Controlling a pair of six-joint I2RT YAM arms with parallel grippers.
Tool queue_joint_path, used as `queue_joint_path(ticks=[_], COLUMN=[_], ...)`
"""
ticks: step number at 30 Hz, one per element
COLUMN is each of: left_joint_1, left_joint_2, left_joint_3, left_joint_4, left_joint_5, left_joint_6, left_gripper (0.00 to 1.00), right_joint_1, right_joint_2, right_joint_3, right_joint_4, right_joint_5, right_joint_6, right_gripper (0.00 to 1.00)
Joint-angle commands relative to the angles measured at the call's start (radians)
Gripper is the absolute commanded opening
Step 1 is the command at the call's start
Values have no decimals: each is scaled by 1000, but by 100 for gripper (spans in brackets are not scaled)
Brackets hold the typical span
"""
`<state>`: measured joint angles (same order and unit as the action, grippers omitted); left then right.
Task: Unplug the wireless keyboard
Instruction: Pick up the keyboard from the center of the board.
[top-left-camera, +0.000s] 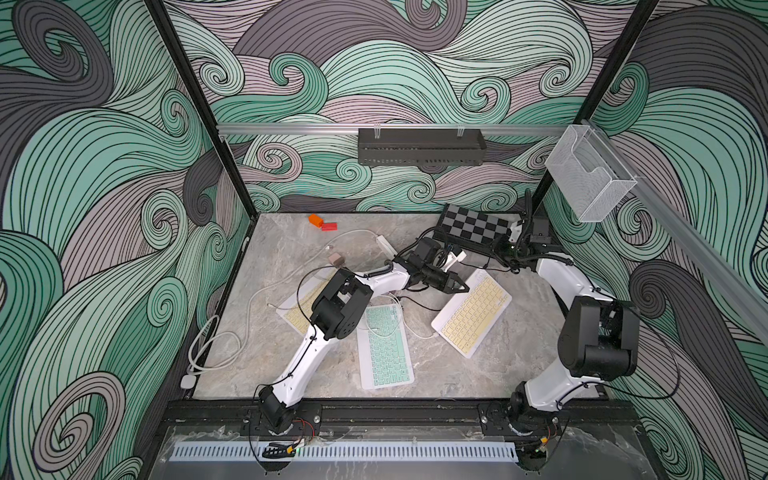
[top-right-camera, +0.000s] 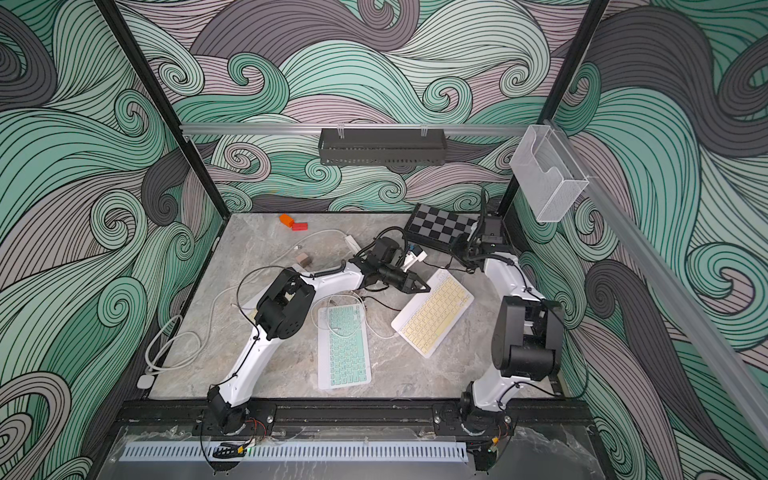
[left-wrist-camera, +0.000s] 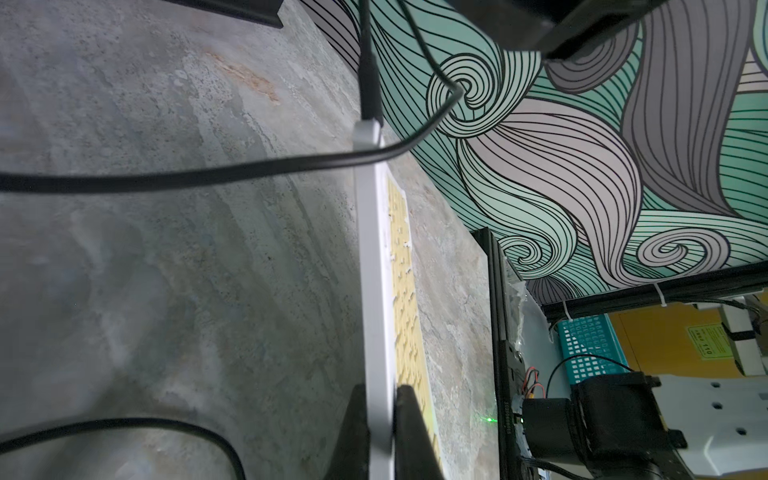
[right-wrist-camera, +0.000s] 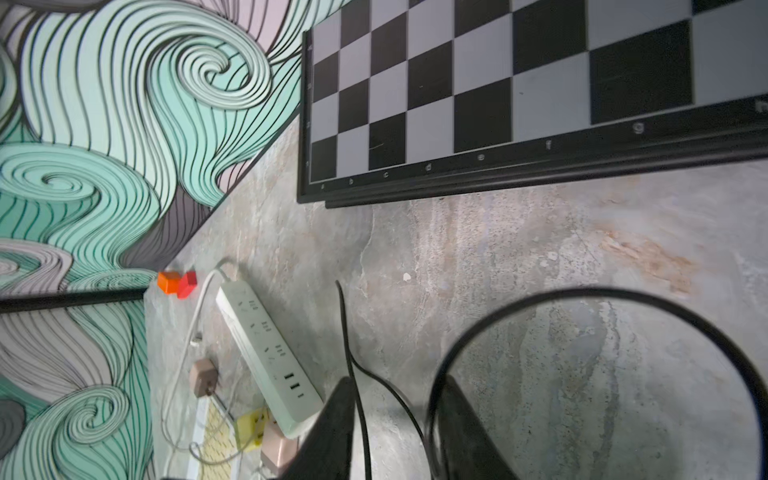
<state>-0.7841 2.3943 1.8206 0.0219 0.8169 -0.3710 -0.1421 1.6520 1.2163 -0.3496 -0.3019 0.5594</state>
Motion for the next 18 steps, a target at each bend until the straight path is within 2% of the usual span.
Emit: queue_joint_path(ticks=[1,6,9,12,15,18], left_joint_1=[-4,4,16,23,26,33], left_joint_2=[-52,-61,-54,-63,-71,-64], left_joint_3=[-13,-11,8,6,8,20], left_joint_4=[7,0,-22,-16,-3,20], left_joint_5=[-54,-45,-39,-15,7,50], left_joint_6=[116,68,-12,-75,-128,-204], left_gripper=[0,0,0,0,0,0], right_joint_1=[-59,-162,-192,-192,-191,-184], right_joint_2=[-37,-148,-204,-240,-270,-288], right_joint_3=[7,-104,-150,-215,-327,-412], right_joint_4=[11,94,109,133,221,301], right_joint_5=[-162,-243,-237,-252,-295,-339], right_joint_6=[-86,-67,-78,-85,-75,-74], right_gripper=[46,57,58,54,41,38])
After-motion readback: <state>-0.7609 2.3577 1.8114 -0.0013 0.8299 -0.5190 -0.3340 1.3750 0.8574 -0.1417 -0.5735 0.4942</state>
